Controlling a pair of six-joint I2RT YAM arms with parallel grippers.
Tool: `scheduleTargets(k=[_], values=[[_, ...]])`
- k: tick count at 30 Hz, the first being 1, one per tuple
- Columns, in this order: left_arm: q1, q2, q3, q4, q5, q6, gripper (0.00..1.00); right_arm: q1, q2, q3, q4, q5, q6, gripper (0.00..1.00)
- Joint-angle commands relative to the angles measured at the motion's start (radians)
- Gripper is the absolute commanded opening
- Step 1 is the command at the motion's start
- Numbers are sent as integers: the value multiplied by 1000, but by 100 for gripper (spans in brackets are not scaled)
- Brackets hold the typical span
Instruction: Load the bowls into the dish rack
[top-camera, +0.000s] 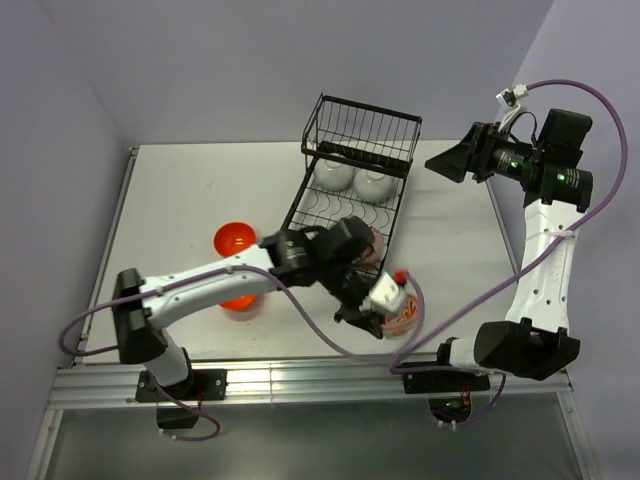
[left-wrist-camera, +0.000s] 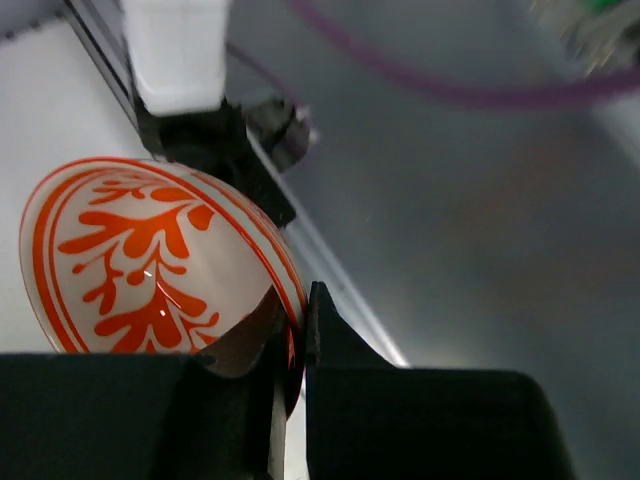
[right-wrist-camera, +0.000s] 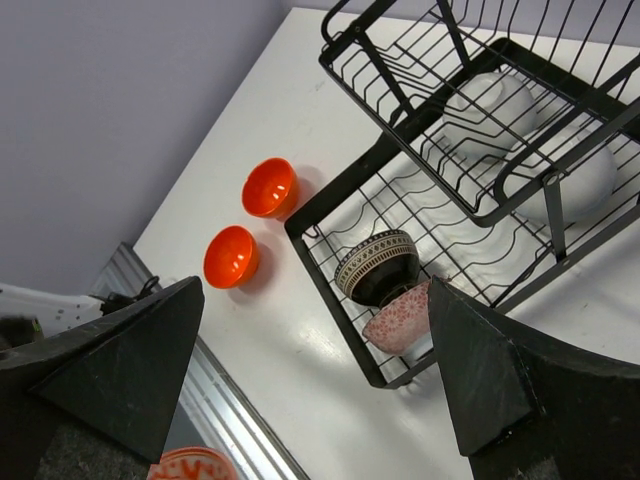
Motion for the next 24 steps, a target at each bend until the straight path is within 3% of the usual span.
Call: scheduleTargets(k=[1,2,3,4,6,12,17,24], values=[[132,-127,-106,333,298,-507,0,-7,3,39,35,-22,27,100],[222,-191,-171,474,313,-657,0,-7,5,37,35,-22,29,100],[264,-223,-238,791,304,-933,0,-7,5,36,35,-19,29,100],[307,-251,-348,904,289,-1041,0,-7,8,35,34,-19,29,100],[418,-296,-426,1062,239,-1240,0,-7,13,39,28,-17,26,100],[657,-316,-572,1220,162,-1514,0,-7,25,37,17,-8,14,100],[830,-212,-707,1534,128,-1802,0,-5,22,13,-2,33,-32,100],[903,-23,-759,1850,60,-2057,0,-2,14,-18,14,46,-29,100]])
